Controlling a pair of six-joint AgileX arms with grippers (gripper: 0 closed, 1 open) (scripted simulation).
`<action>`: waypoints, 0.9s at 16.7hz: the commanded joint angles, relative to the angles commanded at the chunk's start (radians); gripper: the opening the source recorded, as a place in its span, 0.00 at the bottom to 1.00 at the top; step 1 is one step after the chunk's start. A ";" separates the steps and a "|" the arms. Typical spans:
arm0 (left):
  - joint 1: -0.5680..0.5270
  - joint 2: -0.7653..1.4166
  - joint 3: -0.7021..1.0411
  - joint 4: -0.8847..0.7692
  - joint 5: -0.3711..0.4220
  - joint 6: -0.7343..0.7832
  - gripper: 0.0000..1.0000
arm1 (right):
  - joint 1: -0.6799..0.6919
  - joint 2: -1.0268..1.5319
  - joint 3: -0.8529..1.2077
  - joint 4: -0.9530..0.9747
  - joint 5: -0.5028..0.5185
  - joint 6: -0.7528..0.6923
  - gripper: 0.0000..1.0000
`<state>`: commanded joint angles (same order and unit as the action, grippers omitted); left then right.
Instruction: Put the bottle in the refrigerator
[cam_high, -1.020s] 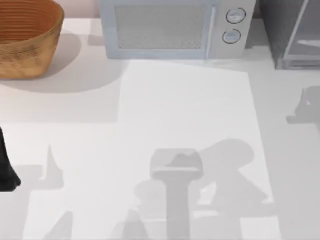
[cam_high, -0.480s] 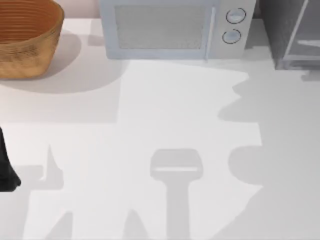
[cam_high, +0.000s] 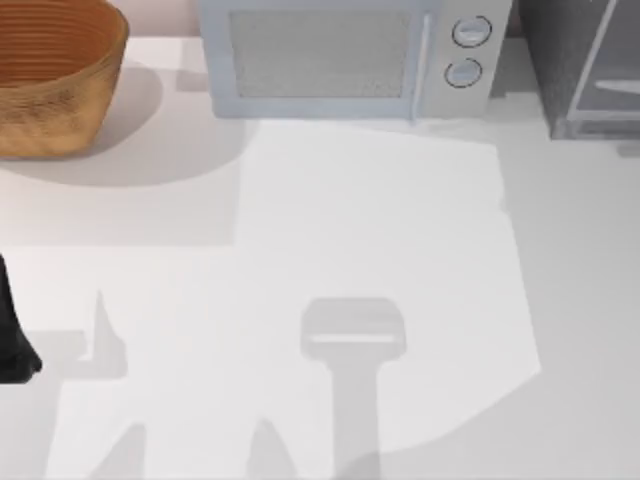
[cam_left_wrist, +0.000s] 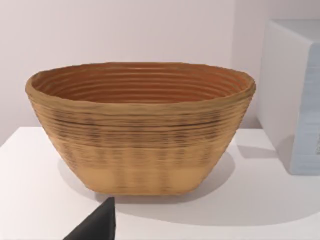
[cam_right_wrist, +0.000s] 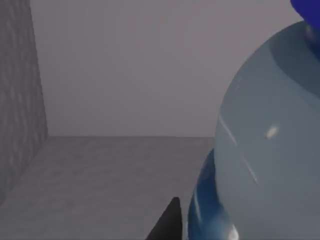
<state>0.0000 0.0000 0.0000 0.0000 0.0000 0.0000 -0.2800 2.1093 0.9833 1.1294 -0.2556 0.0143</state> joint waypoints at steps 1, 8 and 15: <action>0.000 0.000 0.000 0.000 0.000 0.000 1.00 | 0.000 0.000 0.000 0.000 0.000 0.000 0.01; 0.000 0.000 0.000 0.000 0.000 0.000 1.00 | 0.016 0.075 0.113 -0.058 0.013 0.001 0.01; 0.000 0.000 0.000 0.000 0.000 0.000 1.00 | 0.050 0.250 0.472 -0.223 0.049 0.000 0.01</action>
<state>0.0000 0.0000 0.0000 0.0000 0.0000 0.0000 -0.2299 2.3591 1.4553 0.9061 -0.2067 0.0141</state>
